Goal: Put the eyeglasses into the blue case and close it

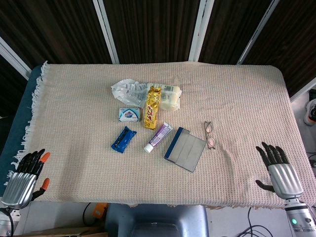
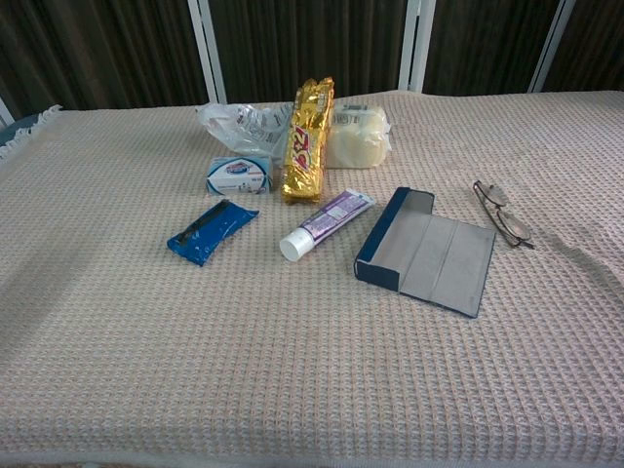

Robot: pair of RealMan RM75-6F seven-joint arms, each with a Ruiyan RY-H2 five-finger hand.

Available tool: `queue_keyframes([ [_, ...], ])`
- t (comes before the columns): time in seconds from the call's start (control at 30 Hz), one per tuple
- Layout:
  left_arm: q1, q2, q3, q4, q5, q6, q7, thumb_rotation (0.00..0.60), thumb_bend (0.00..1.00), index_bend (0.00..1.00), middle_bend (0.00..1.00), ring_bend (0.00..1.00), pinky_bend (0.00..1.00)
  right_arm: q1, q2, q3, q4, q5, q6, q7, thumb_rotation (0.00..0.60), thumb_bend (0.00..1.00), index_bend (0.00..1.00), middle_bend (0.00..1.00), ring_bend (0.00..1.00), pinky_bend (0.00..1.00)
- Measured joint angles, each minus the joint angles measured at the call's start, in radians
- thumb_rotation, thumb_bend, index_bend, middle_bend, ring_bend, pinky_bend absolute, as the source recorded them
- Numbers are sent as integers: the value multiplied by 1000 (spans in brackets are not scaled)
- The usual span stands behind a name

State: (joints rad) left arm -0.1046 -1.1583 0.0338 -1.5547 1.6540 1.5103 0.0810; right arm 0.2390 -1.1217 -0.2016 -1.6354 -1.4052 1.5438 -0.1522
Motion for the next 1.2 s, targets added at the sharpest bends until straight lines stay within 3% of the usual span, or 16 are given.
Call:
queue_keyframes([
  [0.33,-10,3,2,-4,5,-12,-32,600,412,0,0,0,89,-10,-8,53,28,0,-70,-3,600,278,0,0,0,0],
  [0.57,-17,6,-3,2,1,-17,-57,600,412,0,0,0,92,43,-34,114,98,23,-177,11,600,278,31,0,0,0],
  [0.73,-25,6,-12,0,-21,-35,-58,600,413,0,0,0,93,151,-78,176,217,46,-308,-48,600,278,119,0,0,0],
  [1.0,-34,0,-23,0,-51,-56,-44,600,413,0,0,0,94,403,-225,247,557,37,-621,-127,600,278,127,0,0,0],
  [1.2,-35,-1,-25,-1,-58,-60,-40,600,414,0,0,0,94,492,-272,246,604,3,-743,-191,600,314,109,0,0,0],
])
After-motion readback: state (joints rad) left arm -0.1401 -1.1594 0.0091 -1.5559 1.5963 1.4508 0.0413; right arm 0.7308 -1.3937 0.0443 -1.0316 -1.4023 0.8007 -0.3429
